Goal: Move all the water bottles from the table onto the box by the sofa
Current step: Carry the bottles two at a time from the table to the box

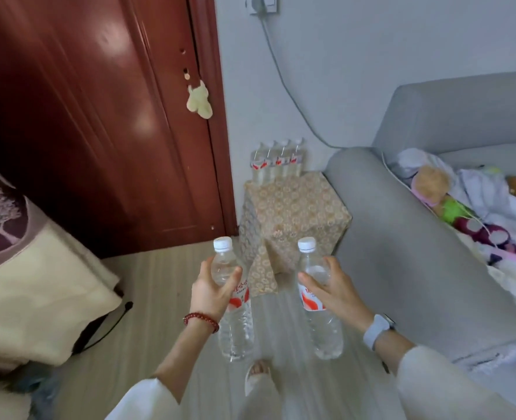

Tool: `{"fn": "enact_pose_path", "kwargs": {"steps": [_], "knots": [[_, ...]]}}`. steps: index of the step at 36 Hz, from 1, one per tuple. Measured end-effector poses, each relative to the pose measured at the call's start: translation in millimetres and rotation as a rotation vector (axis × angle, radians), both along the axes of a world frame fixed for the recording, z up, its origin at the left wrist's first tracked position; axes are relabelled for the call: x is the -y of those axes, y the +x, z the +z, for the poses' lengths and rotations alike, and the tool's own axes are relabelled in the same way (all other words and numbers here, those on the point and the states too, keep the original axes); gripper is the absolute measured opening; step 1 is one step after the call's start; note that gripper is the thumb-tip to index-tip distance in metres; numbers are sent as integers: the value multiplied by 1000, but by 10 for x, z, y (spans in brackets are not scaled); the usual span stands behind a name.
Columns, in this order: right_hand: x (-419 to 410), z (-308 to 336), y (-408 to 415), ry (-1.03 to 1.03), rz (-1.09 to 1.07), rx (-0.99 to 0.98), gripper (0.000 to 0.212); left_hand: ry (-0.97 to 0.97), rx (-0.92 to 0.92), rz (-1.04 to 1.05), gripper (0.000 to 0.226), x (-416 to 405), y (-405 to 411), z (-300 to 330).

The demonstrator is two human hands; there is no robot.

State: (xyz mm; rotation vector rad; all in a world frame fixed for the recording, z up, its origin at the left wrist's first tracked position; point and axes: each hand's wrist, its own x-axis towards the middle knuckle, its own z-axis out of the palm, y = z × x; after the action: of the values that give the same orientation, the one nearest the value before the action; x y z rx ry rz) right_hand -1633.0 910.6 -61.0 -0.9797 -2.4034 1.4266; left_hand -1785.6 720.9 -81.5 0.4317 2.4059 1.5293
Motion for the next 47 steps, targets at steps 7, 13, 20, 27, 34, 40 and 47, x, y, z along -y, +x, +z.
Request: {"fn": "enact_pose_path", "kwargs": {"steps": [7, 13, 20, 27, 34, 40, 47], "knots": [[-1034, 116, -1225, -59, -47, -67, 48, -40, 23, -55, 62, -1193, -1252, 118], [-1954, -53, -1988, -48, -78, -11, 46, -106, 49, -93, 70, -2184, -1963, 8], [-3091, -639, -2896, -139, -27, 72, 70, -196, 95, -85, 70, -3286, -2720, -526], [-3921, -1359, -3784, -210, 135, 143, 80, -256, 175, -19, 75, -4112, -3381, -1263], [-4270, -1827, -4454, -171, 332, 132, 69, -358, 119, -97, 74, -4480, -3966, -1757], [-4302, -2058, -4835, -105, 427, 92, 65, -399, 16, -226, 70, -4513, -4282, -1865], [-4208, -2159, -5080, -92, 326, 48, 67, -410, -85, -223, 68, -4497, -4406, -1896]]}}
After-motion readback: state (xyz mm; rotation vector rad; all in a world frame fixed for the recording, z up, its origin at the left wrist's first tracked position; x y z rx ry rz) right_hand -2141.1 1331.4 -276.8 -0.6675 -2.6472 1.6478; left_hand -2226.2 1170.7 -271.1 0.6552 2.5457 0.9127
